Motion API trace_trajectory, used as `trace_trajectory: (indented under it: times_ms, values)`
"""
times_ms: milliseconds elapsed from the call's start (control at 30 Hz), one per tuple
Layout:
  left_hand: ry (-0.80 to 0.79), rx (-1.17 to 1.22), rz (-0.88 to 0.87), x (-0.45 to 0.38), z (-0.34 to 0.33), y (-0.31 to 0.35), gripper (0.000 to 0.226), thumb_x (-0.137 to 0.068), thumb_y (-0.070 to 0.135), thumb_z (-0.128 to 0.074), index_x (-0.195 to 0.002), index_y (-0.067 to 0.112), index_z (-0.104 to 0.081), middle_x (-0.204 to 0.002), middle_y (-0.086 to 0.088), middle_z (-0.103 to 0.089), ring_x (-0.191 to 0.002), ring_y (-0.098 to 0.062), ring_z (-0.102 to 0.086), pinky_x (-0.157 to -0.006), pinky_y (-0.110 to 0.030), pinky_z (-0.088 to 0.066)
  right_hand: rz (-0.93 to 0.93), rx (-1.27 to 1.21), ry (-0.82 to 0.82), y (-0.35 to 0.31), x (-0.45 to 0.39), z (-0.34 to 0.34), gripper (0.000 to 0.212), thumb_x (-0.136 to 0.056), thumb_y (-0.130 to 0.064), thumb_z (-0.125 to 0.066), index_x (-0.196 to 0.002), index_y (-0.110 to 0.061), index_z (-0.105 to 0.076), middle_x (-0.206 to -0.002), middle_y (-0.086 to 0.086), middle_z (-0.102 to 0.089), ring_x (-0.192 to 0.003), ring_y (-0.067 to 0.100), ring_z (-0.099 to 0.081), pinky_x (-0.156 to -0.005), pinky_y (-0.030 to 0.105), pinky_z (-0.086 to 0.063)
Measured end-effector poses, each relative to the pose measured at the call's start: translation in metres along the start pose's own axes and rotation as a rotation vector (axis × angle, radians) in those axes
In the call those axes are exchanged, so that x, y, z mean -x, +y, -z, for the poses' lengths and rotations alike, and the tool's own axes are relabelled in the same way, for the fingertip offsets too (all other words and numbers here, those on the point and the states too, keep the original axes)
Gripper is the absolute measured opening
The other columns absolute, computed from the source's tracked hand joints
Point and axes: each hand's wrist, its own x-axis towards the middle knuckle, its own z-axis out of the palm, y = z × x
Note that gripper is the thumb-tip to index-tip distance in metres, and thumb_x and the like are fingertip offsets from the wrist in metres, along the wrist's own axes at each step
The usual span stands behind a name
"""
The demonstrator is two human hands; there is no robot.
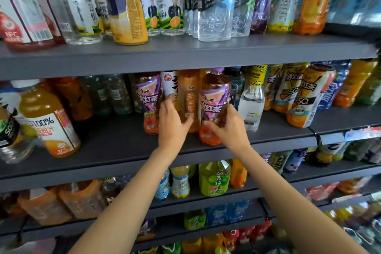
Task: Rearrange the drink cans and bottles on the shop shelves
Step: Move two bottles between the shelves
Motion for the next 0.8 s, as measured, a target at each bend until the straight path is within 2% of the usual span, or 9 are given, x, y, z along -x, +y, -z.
trace_trajectory:
  times_ms: [67, 133, 267, 400, 500, 667, 733, 800]
  values:
    - [-0.067, 0.006, 0.096, -0.011, -0.012, 0.002, 0.082, -0.08, 0.029, -0.072, -0.142, 0.004, -0.025, -0.14, -0.014, -0.037, -0.131, -0.026, -0.036, -0.106, -0.033, -0.034, -0.029, 0.023, 0.018, 0.008, 0.0, 0.011, 0.055, -0.077, -0.031, -0.075, -0.117, -0.005, -0.047, -0.111, 0.01, -0.058, -0.102, 0.025, -0.057, -0.079, 0.028, -0.044]
    - [-0.108, -0.01, 0.124, -0.019, -0.022, 0.002, 0.086, -0.078, 0.031, -0.073, -0.144, 0.005, -0.023, -0.142, -0.014, -0.037, -0.133, -0.027, -0.036, -0.106, -0.038, -0.034, -0.064, 0.054, 0.031, 0.017, -0.003, 0.023, 0.054, -0.076, -0.033, -0.075, -0.115, -0.005, -0.049, -0.106, 0.01, -0.06, -0.099, 0.027, -0.058, -0.077, 0.031, -0.044]
    - [-0.1, -0.016, 0.227, -0.022, -0.033, 0.005, 0.073, -0.08, 0.029, -0.071, -0.136, 0.008, -0.03, -0.136, -0.01, -0.045, -0.126, -0.027, -0.045, -0.098, -0.035, -0.04, -0.109, 0.153, 0.021, 0.022, -0.005, 0.036, 0.066, -0.075, -0.042, -0.073, -0.122, -0.002, -0.048, -0.112, 0.013, -0.053, -0.097, 0.029, -0.056, -0.078, 0.04, -0.048]
    - [-0.096, -0.111, 0.189, -0.016, -0.028, 0.0, 0.071, -0.081, 0.031, -0.069, -0.135, 0.004, -0.032, -0.133, -0.014, -0.045, -0.124, -0.029, -0.044, -0.098, -0.037, -0.04, -0.033, 0.172, -0.006, 0.009, -0.005, 0.022, 0.062, -0.075, -0.04, -0.075, -0.116, -0.002, -0.05, -0.111, 0.013, -0.05, -0.097, 0.029, -0.055, -0.077, 0.035, -0.044]
    - [-0.063, -0.151, 0.212, -0.012, -0.015, -0.005, 0.068, -0.081, 0.031, -0.07, -0.132, 0.003, -0.035, -0.129, -0.016, -0.046, -0.12, -0.031, -0.047, -0.095, -0.038, -0.04, -0.015, 0.206, -0.042, -0.007, -0.011, 0.0, 0.063, -0.08, -0.042, -0.069, -0.122, -0.002, -0.044, -0.123, 0.014, -0.045, -0.107, 0.032, -0.053, -0.082, 0.039, -0.045]
    - [-0.055, -0.249, 0.234, -0.013, 0.003, -0.01, 0.067, -0.081, 0.032, -0.07, -0.131, 0.002, -0.035, -0.128, -0.015, -0.048, -0.119, -0.029, -0.047, -0.091, -0.036, -0.041, -0.018, 0.307, -0.061, -0.022, -0.019, -0.028, 0.058, -0.087, -0.047, -0.059, -0.122, -0.005, -0.04, -0.127, 0.011, -0.043, -0.107, 0.03, -0.055, -0.077, 0.039, -0.048]
    - [-0.07, -0.256, 0.235, -0.009, 0.006, -0.009, 0.067, -0.082, 0.031, -0.069, -0.131, 0.002, -0.035, -0.128, -0.015, -0.047, -0.119, -0.029, -0.047, -0.091, -0.035, -0.04, 0.029, 0.239, -0.02, -0.017, -0.021, -0.023, 0.059, -0.087, -0.049, -0.057, -0.122, -0.003, -0.043, -0.119, 0.013, -0.05, -0.106, 0.029, -0.055, -0.078, 0.039, -0.049]
    - [-0.037, -0.221, 0.216, 0.001, 0.008, -0.01, 0.066, -0.083, 0.027, -0.069, -0.134, 0.004, -0.034, -0.13, -0.013, -0.045, -0.119, -0.028, -0.047, -0.092, -0.036, -0.041, 0.143, 0.117, 0.141, -0.011, -0.023, -0.006, 0.056, -0.089, -0.045, -0.056, -0.121, 0.0, -0.048, -0.112, 0.016, -0.055, -0.102, 0.029, -0.054, -0.082, 0.036, -0.047]
